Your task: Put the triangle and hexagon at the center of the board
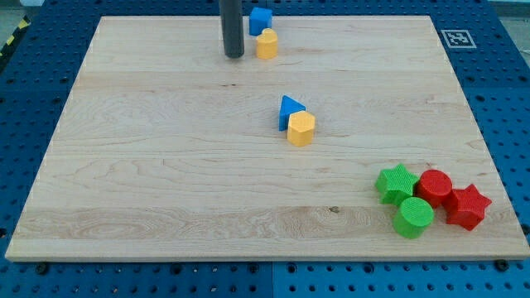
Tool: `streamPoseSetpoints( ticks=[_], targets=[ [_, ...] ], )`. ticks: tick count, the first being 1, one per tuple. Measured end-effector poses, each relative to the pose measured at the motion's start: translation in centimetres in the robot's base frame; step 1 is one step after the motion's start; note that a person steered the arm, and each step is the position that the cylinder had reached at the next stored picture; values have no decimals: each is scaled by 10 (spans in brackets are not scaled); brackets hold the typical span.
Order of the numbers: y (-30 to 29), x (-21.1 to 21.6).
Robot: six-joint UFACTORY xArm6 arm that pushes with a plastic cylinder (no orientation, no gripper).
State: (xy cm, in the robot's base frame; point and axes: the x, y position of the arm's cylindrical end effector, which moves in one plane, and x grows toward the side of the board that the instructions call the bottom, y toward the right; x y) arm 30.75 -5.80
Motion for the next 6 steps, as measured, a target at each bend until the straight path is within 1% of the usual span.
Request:
streamPoseSetpoints(
  ticks=[1,2,3,4,5,6],
  targets=[
    [12,80],
    [24,175],
    [69,203],
    [114,203],
    [118,203],
    [119,188]
  ],
)
